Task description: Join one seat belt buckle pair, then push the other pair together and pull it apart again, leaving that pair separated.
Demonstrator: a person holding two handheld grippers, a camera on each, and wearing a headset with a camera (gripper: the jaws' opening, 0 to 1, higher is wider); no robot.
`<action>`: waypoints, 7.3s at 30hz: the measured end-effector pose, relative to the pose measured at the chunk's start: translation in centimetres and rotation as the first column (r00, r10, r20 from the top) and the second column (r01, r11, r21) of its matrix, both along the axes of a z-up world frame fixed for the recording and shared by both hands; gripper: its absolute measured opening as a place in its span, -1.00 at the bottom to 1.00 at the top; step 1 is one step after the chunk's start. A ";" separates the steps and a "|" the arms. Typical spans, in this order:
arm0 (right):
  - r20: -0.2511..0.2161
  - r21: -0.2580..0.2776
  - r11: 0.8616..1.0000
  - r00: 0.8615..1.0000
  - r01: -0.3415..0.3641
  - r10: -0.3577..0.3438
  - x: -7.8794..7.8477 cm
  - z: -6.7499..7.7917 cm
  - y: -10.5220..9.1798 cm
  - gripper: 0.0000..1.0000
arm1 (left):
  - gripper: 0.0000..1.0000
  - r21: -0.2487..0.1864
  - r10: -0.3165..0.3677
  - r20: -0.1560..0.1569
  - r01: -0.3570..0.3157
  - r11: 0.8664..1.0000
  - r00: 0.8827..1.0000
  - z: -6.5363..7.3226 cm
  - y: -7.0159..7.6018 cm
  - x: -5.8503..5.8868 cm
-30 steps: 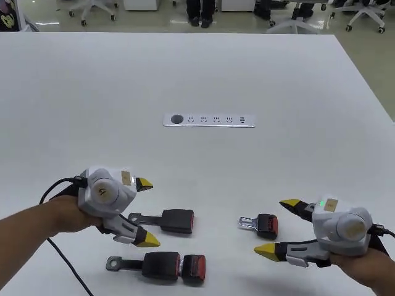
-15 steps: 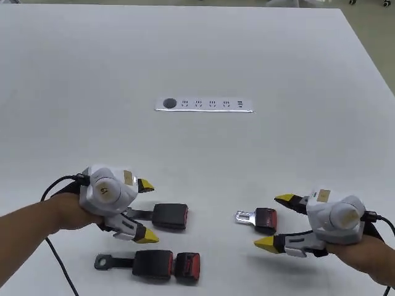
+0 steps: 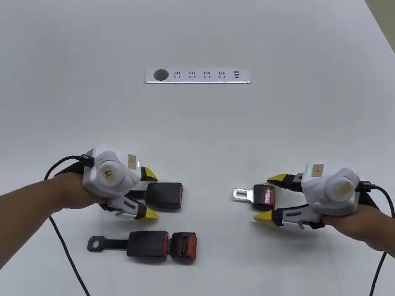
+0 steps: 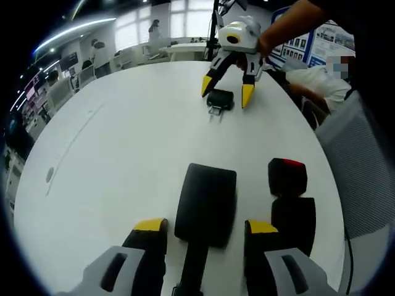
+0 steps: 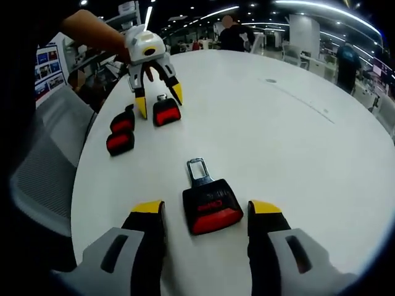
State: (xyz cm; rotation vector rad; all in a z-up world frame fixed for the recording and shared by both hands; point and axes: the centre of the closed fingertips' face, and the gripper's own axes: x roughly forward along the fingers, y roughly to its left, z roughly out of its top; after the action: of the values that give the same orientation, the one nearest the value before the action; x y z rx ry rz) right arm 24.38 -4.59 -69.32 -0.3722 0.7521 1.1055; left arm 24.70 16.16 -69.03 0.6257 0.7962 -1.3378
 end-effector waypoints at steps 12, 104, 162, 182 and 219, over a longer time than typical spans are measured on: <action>0.060 -0.011 0.997 0.995 -0.078 0.078 0.2 0.2 0.5 -0.23 | -0.32 0.012 -0.042 0.031 0.041 0.999 0.999 0.1 0.0 0.2; 0.039 0.026 0.980 0.980 -0.198 0.197 0.6 0.2 13.9 -0.31 | -0.36 0.084 -0.029 0.009 0.028 0.996 1.000 -0.3 -0.2 0.2; 0.043 0.050 0.973 0.974 -0.223 0.221 0.7 0.0 14.4 -0.31 | -0.36 0.078 -0.116 0.018 0.115 0.990 0.993 -0.2 -0.4 0.3; 0.055 0.020 0.966 0.965 -0.259 0.258 0.6 0.3 12.8 -0.30 | -0.35 0.061 -0.107 0.017 0.106 0.992 0.994 -0.2 -0.3 0.3; 0.062 0.030 0.978 0.977 -0.208 0.205 0.6 0.5 4.7 -0.29 | -0.34 0.086 -0.067 0.005 0.067 0.994 0.998 -0.2 -0.3 0.2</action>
State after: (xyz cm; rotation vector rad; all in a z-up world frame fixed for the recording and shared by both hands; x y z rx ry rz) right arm 24.94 0.07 -68.80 -0.4575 0.6507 1.2964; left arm 24.87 15.87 -69.20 0.7305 0.8357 -1.3668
